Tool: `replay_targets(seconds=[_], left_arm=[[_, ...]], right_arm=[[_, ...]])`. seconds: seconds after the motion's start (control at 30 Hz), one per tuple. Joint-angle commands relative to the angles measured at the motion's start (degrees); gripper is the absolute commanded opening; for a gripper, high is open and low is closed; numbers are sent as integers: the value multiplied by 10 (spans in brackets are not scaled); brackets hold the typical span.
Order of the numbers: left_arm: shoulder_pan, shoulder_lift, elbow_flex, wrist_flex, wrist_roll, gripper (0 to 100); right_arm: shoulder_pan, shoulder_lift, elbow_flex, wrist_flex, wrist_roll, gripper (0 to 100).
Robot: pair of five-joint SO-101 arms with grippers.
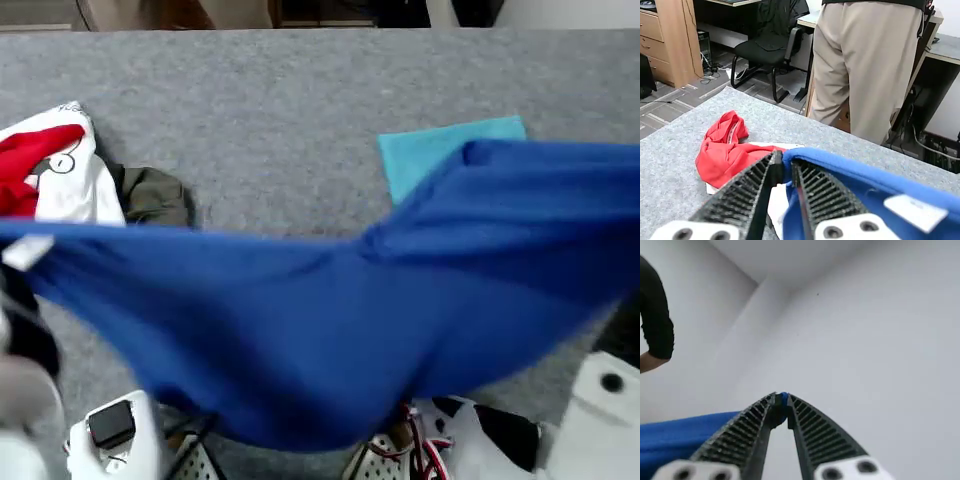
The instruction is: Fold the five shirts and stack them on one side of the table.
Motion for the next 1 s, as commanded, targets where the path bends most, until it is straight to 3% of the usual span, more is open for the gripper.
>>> replay_targets(seconds=[0.0,0.33,0.8,0.9,0.97], left_arm=[[-2,-46,68,5,-2,18],[-2,-142,206,5,-2,18],[-2,-155,137,5,2,18],[-1,-153,199,-4,7,18],[18,-143,278,-52,28,18]], right_arm=[[12,1,6,-60,0,2],[12,0,6,-90,1,2],[12,2,38,-50,1,2],[12,1,80,-25,2,2],[11,2,107,-15,2,4]])
